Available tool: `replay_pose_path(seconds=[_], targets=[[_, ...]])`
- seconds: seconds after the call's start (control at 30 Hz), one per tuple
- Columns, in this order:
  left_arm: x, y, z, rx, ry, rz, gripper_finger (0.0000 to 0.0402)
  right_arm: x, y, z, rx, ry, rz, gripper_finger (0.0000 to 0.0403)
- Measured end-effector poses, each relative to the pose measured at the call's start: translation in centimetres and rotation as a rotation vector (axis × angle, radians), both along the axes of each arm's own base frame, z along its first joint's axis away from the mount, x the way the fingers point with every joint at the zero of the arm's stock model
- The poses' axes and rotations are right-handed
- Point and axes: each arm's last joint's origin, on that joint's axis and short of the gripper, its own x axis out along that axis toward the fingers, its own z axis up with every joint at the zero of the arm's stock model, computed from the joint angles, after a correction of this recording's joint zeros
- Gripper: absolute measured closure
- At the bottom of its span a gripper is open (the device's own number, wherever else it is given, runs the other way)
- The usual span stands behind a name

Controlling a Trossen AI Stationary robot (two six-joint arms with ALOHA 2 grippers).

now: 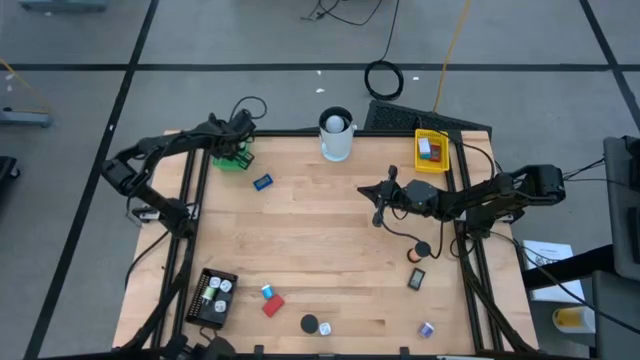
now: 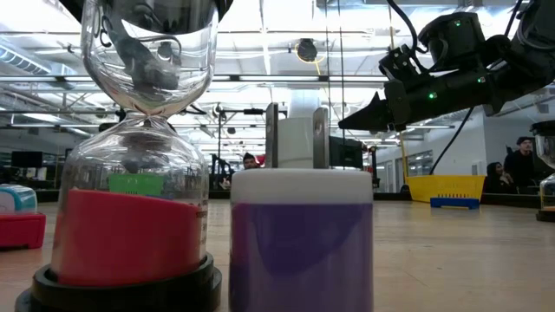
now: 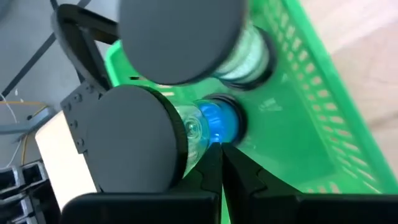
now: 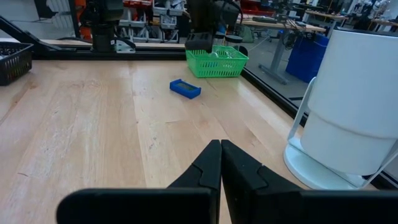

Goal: Pick & Place Office items
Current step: Put the blue hourglass timer into the green bin

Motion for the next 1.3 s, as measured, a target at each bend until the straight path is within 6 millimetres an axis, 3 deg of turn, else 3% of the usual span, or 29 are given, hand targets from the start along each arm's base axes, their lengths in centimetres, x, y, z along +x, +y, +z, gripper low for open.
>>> replay_pose_path(seconds=[0.5, 0.9, 1.07, 1.3], targets=[[0.0, 0.4, 0.1, 0.033, -0.031, 0.022, 0.0399, 0.0, 0.0, -0.1, 0.002, 0.006, 0.0, 0.0399], [0.5, -0.7, 0.1, -0.011, 0.019, -0.04, 0.0399, 0.0, 0.0, -0.1, 0.003, 0.005, 0.0, 0.0399], [0.6, -0.4, -0.4, 0.039, 0.045, -0.046, 0.0398, 0.0, 0.0, -0.1, 0.001, 0.006, 0.0, 0.0399], [-0.5, -1.4, -2.8, 0.041, 0.088, -0.031, 0.0399, 0.0, 0.0, -0.1, -0.003, 0.008, 0.001, 0.0399]])
